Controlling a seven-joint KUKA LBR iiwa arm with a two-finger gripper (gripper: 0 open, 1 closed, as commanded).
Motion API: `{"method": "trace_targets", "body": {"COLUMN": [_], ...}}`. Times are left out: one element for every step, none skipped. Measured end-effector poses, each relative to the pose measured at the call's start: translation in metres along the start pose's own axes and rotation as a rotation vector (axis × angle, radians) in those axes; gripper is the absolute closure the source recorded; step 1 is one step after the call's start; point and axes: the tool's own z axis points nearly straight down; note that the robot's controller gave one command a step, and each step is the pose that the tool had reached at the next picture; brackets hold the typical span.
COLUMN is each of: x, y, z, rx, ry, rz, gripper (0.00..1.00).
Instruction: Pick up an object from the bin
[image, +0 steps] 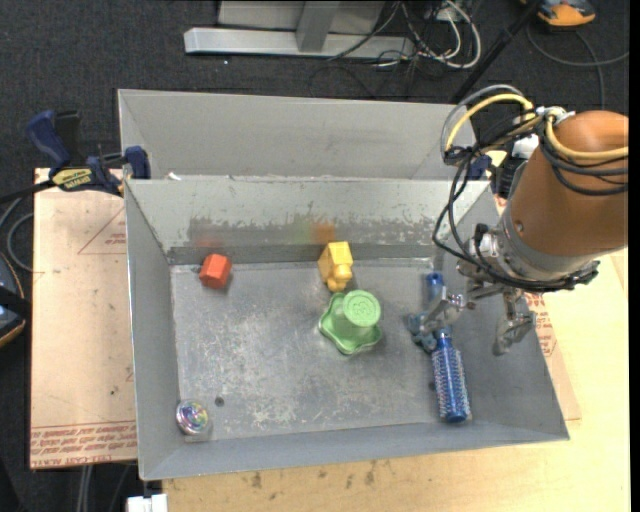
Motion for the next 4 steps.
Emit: {"method": "trace_targets", "body": {"x": [-0.073, -0.097, -0.078, -0.031], "y": [0.018, -0.045, 0.037, 0.016], "z": [0.123, -0.002, 0.132, 0.039], "rx": [-0.017, 0.003, -0.021, 0.001], "ry": [-0.001, -0.004, 0.002, 0.0], "rz": [-0.014, -0.155, -0.234, -0.146], "gripper": [0.0, 0.0, 0.0, 0.0]}}
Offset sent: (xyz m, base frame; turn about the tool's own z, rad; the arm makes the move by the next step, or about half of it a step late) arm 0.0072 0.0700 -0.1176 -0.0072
